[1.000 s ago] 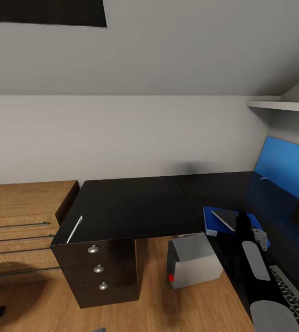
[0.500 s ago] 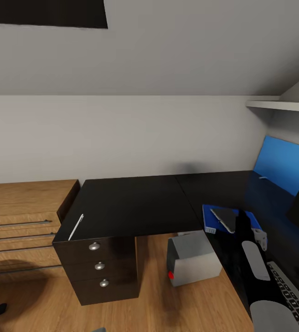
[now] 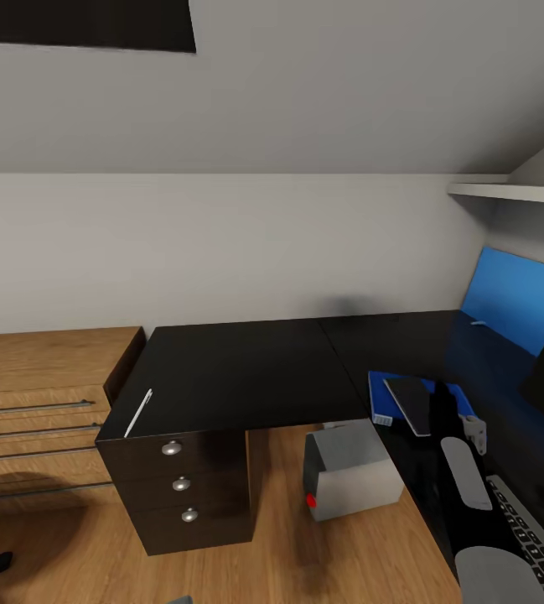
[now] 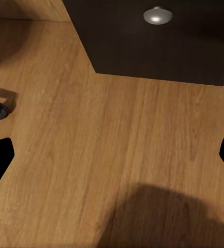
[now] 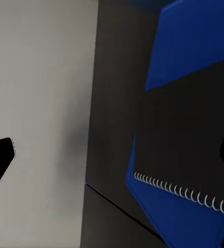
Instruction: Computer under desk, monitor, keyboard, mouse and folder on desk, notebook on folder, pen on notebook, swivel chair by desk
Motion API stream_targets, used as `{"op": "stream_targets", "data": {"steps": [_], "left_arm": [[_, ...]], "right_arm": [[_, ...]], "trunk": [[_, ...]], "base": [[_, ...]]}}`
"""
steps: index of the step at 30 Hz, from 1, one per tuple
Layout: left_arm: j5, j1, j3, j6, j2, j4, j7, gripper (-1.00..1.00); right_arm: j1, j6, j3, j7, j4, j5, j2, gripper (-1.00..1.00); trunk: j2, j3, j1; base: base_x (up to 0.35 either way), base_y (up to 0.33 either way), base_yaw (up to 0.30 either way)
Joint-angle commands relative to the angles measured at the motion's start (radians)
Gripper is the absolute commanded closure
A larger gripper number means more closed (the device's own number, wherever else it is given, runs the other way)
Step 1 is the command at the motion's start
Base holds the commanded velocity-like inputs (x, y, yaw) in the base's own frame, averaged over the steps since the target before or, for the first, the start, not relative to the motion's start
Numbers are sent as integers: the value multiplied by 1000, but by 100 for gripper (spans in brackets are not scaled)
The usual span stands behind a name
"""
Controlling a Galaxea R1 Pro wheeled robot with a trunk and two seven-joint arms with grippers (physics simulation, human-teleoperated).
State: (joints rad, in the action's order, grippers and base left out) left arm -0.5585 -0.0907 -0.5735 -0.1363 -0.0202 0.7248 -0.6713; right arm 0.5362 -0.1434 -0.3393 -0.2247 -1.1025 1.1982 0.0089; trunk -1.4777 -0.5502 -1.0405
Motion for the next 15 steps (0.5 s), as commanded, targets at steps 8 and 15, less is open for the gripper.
{"op": "stream_targets", "data": {"steps": [8,15], "left_arm": [[-11,-1,-8,-6,-1,1,-7,-100],[-12,-1,-9,-5,-1,1,-7,-100]], "right_arm": [[1,-4,-3,0,-51,16,13,-100],[1,-4,32,-3,-53,14,26,-100]], "trunk": [[-1,-1,0],[-1,0,0]], "base": [[0,0,9],[0,0,200]]}}
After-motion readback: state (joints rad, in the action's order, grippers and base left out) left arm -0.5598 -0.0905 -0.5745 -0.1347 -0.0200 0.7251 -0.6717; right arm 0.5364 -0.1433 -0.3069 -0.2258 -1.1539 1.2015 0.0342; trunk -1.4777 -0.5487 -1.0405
